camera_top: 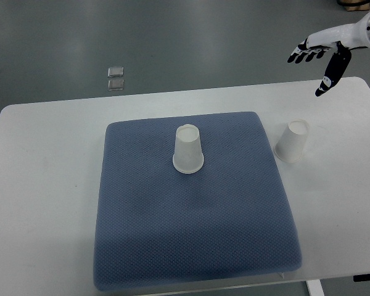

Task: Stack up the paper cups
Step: 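Raise the right hand and swing it over the second white cup, then lower the right hand and close its fingers around the white cup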

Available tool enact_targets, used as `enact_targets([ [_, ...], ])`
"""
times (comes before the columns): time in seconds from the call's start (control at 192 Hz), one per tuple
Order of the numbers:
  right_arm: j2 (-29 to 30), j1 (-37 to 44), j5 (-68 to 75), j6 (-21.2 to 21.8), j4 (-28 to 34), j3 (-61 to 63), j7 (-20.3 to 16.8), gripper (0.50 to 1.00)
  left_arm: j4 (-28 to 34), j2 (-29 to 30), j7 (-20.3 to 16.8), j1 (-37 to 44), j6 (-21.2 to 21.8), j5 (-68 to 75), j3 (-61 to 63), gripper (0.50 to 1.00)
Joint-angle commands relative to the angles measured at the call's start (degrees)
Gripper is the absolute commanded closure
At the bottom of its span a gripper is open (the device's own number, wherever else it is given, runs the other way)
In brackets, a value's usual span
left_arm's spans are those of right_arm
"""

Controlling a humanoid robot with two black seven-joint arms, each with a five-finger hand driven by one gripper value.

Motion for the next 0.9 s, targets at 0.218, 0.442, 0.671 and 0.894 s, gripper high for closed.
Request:
enact_targets([
  [0.218,3.4,-9.3,-1.0,-7.5,-4.0,-1.4,-0.6,0.585,0.0,0.0,0.0,0.0,0.0,0.0,-0.1,0.500],
  [0.442,4.3,-12.8,-0.8,-9.0,-5.0,-0.7,-0.6,0.585,0.0,0.0,0.0,0.0,0.0,0.0,-0.1,0.500],
  [0.671,5.6,-16.0,-0.5,-10.3,-6.4,-0.5,-0.5,0.585,0.0,0.0,0.0,0.1,0.0,0.0,-0.1,0.500],
  [0.894,7.5,-18.9,-0.1,-11.5,-8.4,-0.5,-0.5,0.587,0.0,0.0,0.0,0.1,0.0,0.0,-0.1,0.500],
])
